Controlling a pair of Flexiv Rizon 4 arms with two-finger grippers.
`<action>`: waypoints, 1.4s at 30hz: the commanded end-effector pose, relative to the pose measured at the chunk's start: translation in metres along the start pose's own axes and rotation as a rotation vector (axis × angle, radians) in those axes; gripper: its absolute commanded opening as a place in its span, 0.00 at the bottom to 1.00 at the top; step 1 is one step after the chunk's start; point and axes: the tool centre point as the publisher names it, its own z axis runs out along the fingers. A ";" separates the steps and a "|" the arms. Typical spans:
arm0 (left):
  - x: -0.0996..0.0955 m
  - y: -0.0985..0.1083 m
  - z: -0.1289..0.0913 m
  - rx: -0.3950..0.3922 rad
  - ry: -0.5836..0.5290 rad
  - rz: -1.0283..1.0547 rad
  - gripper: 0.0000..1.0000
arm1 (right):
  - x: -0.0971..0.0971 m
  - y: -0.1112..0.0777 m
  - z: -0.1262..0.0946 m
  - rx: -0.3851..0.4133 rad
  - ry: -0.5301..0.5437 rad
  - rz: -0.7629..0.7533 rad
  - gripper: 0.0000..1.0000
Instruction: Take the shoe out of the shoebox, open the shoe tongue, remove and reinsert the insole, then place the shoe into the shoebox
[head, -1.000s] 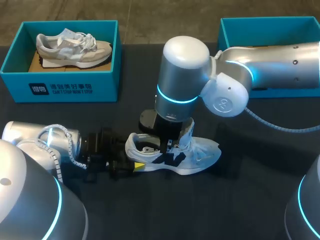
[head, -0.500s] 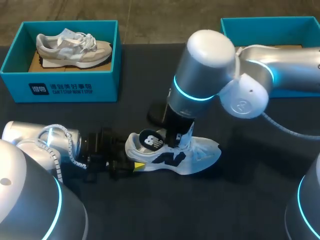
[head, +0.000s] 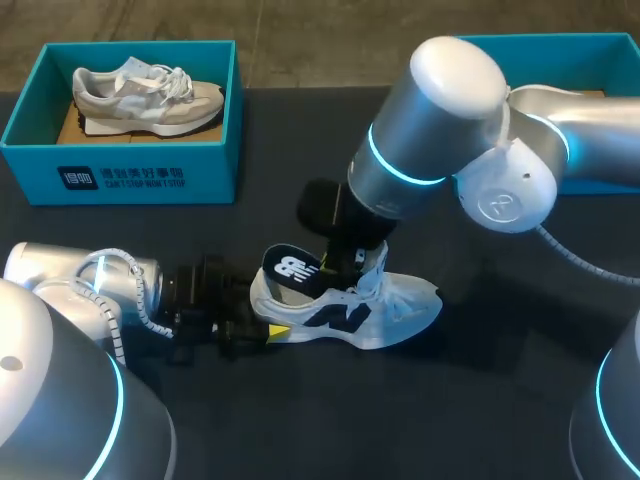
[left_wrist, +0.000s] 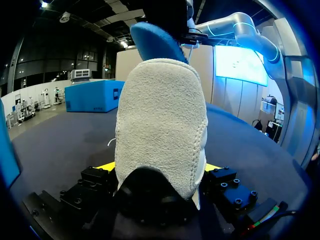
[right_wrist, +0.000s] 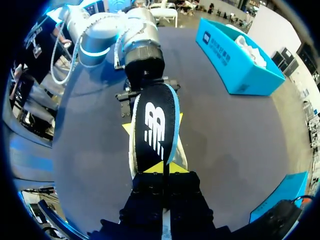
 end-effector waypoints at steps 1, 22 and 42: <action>-0.003 0.004 0.002 -0.004 0.001 -0.001 0.00 | -0.006 0.007 0.005 -0.027 0.018 -0.022 0.00; -0.003 0.004 0.002 -0.004 0.001 -0.001 0.00 | -0.009 0.038 0.006 -0.139 0.140 -0.048 0.28; -0.003 0.004 0.002 -0.004 0.001 -0.001 0.00 | -0.017 0.046 0.007 -0.273 0.443 0.051 0.56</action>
